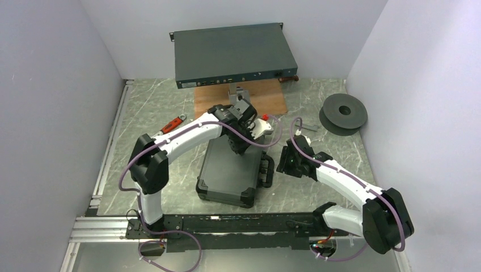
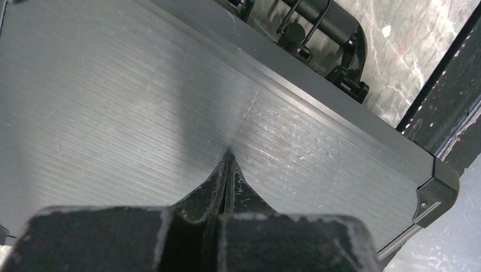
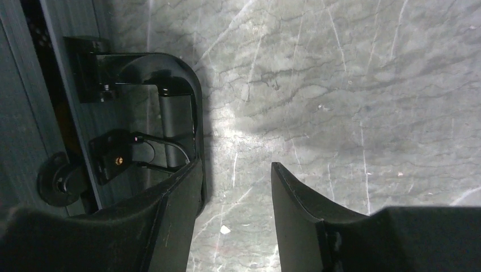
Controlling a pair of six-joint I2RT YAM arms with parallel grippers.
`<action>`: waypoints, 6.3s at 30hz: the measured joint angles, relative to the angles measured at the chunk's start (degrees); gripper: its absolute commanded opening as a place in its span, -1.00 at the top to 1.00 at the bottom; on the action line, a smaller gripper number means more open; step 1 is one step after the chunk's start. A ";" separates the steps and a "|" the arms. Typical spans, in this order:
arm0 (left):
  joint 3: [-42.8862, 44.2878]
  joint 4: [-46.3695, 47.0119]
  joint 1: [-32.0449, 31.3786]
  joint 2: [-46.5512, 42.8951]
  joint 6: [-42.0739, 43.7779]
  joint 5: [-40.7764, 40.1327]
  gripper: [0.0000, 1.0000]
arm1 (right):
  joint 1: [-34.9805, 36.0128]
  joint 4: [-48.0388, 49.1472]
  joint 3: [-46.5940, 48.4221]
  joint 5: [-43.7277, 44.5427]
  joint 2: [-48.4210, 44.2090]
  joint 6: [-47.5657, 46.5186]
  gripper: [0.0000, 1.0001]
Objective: Pack up texas hold em set
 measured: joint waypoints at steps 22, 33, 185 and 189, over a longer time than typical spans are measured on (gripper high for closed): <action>11.08 -10.19 -6.86 8.57 8.83 -13.11 1.00 | -1.62 4.96 -4.15 -6.86 0.15 1.16 0.15; 9.81 -9.29 -7.19 7.58 10.67 -13.00 1.00 | -2.49 7.41 -2.40 -7.91 6.64 1.73 0.32; 0.63 -2.16 -5.64 -11.93 0.50 -16.55 -0.16 | 7.30 16.63 -4.92 -15.19 -4.92 1.95 0.44; -3.41 1.75 -3.76 -20.35 -1.03 -16.55 -0.06 | 7.30 15.06 -4.28 -13.11 -5.99 1.51 0.52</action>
